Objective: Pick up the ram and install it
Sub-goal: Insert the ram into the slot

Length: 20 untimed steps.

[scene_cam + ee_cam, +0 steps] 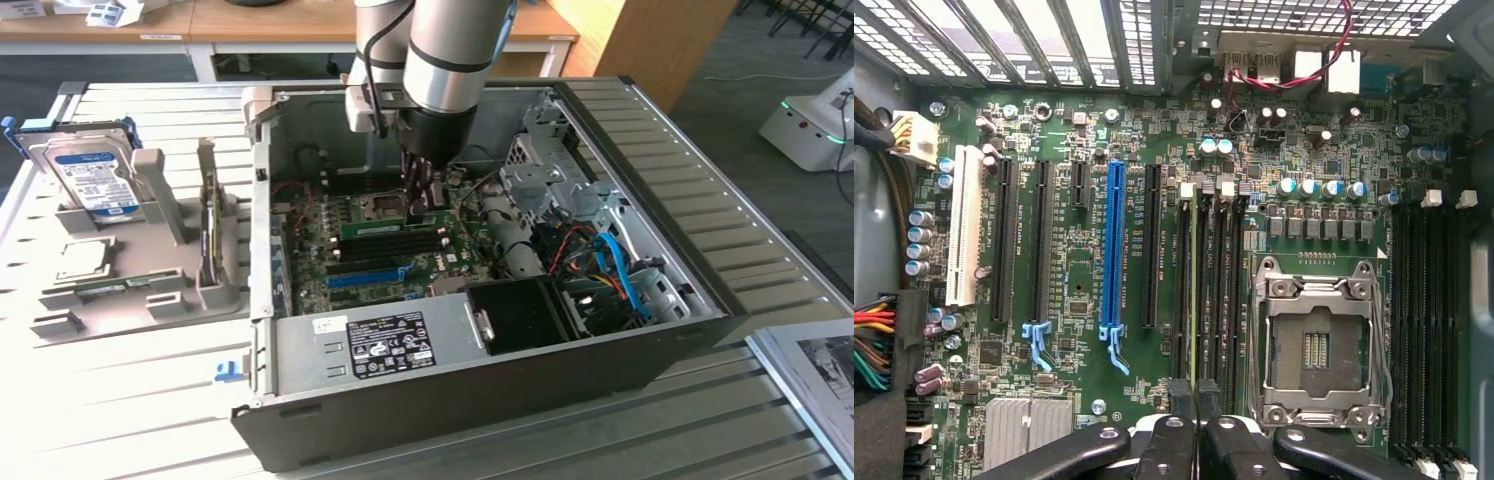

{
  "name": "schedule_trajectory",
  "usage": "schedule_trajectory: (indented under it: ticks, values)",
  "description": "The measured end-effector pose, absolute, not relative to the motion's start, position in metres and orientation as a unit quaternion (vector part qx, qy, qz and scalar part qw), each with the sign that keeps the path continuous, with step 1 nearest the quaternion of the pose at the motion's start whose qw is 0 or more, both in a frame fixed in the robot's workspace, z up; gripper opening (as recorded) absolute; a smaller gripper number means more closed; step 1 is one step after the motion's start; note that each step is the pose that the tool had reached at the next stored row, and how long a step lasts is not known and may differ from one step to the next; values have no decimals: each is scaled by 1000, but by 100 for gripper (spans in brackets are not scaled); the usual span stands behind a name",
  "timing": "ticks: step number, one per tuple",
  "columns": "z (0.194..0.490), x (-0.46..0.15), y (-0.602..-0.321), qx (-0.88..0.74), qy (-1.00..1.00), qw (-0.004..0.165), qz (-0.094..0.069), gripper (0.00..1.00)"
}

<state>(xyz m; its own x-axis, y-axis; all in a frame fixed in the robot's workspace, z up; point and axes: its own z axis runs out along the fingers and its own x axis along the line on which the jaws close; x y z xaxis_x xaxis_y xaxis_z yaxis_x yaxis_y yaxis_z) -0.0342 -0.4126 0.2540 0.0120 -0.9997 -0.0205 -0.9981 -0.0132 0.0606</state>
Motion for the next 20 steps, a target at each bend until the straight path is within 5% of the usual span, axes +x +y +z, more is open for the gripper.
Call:
schedule_trajectory:
  ticks: [20]
  values:
    - [246,-34,-413,711,-702,14,-29,11]
